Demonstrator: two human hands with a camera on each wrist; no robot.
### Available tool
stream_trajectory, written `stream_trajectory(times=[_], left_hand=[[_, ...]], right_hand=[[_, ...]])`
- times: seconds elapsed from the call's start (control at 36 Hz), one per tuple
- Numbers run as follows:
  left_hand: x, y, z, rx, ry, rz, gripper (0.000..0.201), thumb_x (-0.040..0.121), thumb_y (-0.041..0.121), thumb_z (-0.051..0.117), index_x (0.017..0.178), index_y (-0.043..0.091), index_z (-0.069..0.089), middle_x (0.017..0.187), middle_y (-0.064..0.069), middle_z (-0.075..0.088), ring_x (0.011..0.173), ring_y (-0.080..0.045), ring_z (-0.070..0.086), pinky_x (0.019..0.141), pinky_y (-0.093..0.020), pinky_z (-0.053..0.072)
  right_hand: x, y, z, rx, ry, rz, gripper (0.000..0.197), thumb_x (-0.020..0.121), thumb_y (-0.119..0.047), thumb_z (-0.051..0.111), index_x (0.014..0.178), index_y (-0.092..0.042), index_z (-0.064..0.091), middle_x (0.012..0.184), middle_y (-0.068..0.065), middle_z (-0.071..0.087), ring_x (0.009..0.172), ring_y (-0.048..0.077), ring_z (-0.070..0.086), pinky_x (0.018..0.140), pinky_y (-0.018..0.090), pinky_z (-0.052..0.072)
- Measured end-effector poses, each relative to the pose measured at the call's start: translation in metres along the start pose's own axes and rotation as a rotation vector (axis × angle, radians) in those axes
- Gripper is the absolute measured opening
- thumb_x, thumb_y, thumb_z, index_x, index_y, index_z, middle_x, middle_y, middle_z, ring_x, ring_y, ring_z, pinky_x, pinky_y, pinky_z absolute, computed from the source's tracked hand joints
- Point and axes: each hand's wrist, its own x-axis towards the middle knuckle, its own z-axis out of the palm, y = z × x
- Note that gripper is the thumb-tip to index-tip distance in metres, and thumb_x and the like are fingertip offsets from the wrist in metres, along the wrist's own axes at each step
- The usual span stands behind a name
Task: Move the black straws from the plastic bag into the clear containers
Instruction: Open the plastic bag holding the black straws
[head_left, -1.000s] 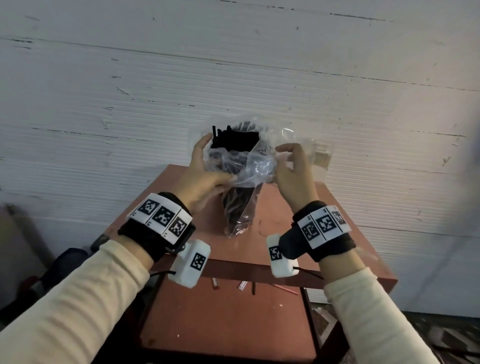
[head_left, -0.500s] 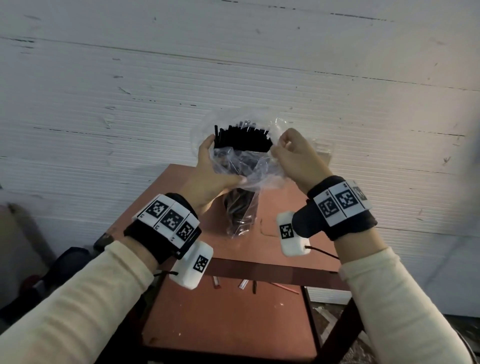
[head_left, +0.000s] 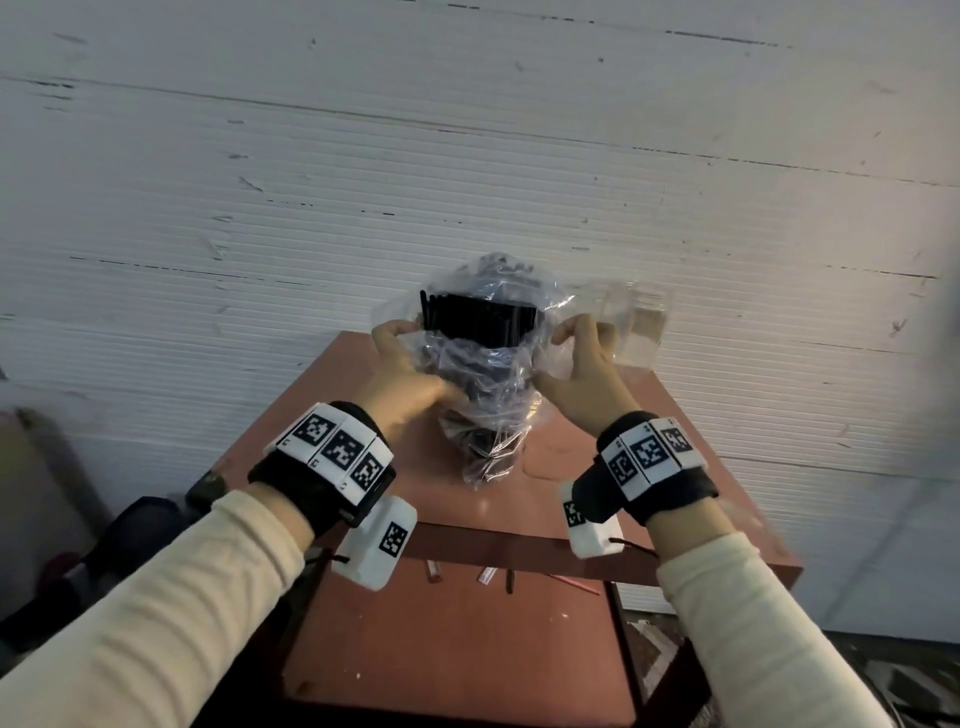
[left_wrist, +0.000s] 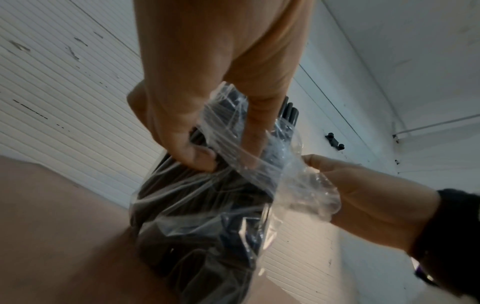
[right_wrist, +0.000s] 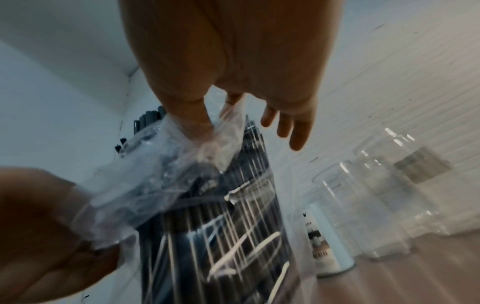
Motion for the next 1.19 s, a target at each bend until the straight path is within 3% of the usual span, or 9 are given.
stream_trajectory(times=[0.11, 0.22, 0.28, 0.56, 0.72, 0.86, 0.94, 1.08, 1.19], left_hand=[[0.005, 0.003, -0.01, 0.161, -0.007, 0.077, 0.092, 0.055, 0.01, 0.094, 0.126, 0.022, 0.037, 0.12, -0.006, 0.052, 0.1, -0.014, 0.057, 0.082, -0.023, 0.05], [0.011, 0.008, -0.016, 0.157, -0.061, 0.125, 0.08, 0.067, 0.013, 0.089, 0.13, 0.021, 0.04, 0.129, -0.006, 0.052, 0.099, -0.007, 0.057, 0.073, -0.009, 0.046], [0.012, 0.009, -0.014, 0.111, -0.098, 0.136, 0.072, 0.078, 0.003, 0.079, 0.137, 0.012, 0.038, 0.125, -0.007, 0.053, 0.088, 0.0, 0.054, 0.059, -0.002, 0.043], [0.032, -0.002, 0.004, 0.107, -0.194, 0.119, 0.063, 0.074, -0.015, 0.072, 0.119, 0.018, 0.043, 0.09, -0.002, 0.049, 0.072, -0.009, 0.049, 0.053, -0.013, 0.045], [0.046, -0.004, -0.003, 0.236, -0.205, 0.096, 0.057, 0.07, -0.009, 0.078, 0.105, 0.021, 0.044, 0.068, 0.001, 0.043, 0.049, -0.001, 0.039, 0.045, -0.013, 0.035], [0.05, -0.002, -0.018, 0.297, -0.325, 0.074, 0.065, 0.056, 0.01, 0.087, 0.104, 0.027, 0.047, 0.081, -0.007, 0.054, 0.071, -0.017, 0.049, 0.068, -0.03, 0.044], [0.051, 0.001, -0.028, 0.173, -0.446, 0.029, 0.06, 0.072, -0.015, 0.074, 0.115, 0.015, 0.045, 0.07, 0.009, 0.063, 0.057, 0.0, 0.057, 0.057, -0.012, 0.047], [0.057, 0.002, -0.056, -0.137, -0.627, -0.108, 0.063, 0.065, -0.015, 0.07, 0.121, 0.011, 0.058, 0.116, -0.015, 0.062, 0.101, -0.022, 0.065, 0.084, -0.027, 0.057], [0.061, 0.01, -0.069, -0.157, -0.54, -0.099, 0.05, 0.049, 0.013, 0.068, 0.098, 0.011, 0.078, 0.119, -0.018, 0.059, 0.109, -0.026, 0.056, 0.092, -0.03, 0.051]], right_hand=[[0.007, -0.003, -0.009, 0.026, 0.036, -0.172, 0.053, 0.074, 0.001, 0.067, 0.114, -0.007, 0.034, 0.126, 0.005, 0.022, 0.115, -0.001, 0.019, 0.1, -0.005, 0.007], [0.015, -0.006, -0.021, 0.135, -0.047, -0.236, 0.051, 0.076, -0.004, 0.057, 0.115, -0.015, 0.027, 0.118, -0.011, 0.033, 0.116, -0.008, 0.035, 0.109, 0.026, 0.031], [0.021, -0.004, -0.023, 0.16, -0.038, -0.213, 0.045, 0.077, -0.017, 0.058, 0.113, -0.015, 0.031, 0.111, -0.018, 0.038, 0.105, -0.02, 0.04, 0.097, 0.018, 0.039], [0.058, 0.006, -0.032, 0.092, 0.342, 0.022, 0.035, 0.088, -0.029, 0.064, 0.071, -0.022, 0.034, 0.07, -0.007, 0.036, 0.062, 0.01, 0.034, 0.058, 0.022, 0.031], [0.068, 0.021, -0.039, 0.207, 0.27, 0.053, 0.029, 0.087, -0.024, 0.058, 0.071, -0.022, 0.035, 0.07, 0.007, 0.042, 0.065, 0.021, 0.045, 0.065, 0.038, 0.043], [0.07, 0.026, -0.035, 0.289, 0.241, 0.02, 0.024, 0.094, -0.009, 0.054, 0.083, -0.019, 0.035, 0.072, 0.002, 0.044, 0.045, 0.007, 0.045, 0.05, 0.029, 0.043], [0.072, 0.03, -0.03, 0.414, 0.15, 0.057, 0.022, 0.094, -0.01, 0.057, 0.087, -0.021, 0.039, 0.07, 0.001, 0.045, 0.05, 0.014, 0.041, 0.047, 0.029, 0.04], [0.069, 0.031, -0.02, 0.464, 0.014, 0.051, 0.022, 0.094, -0.003, 0.054, 0.087, -0.019, 0.041, 0.054, -0.005, 0.046, 0.036, 0.008, 0.034, 0.033, 0.019, 0.028], [0.065, 0.024, -0.017, 0.468, -0.056, 0.006, 0.02, 0.095, 0.003, 0.049, 0.095, -0.015, 0.04, 0.044, -0.009, 0.043, 0.033, 0.003, 0.033, 0.033, 0.014, 0.028]])
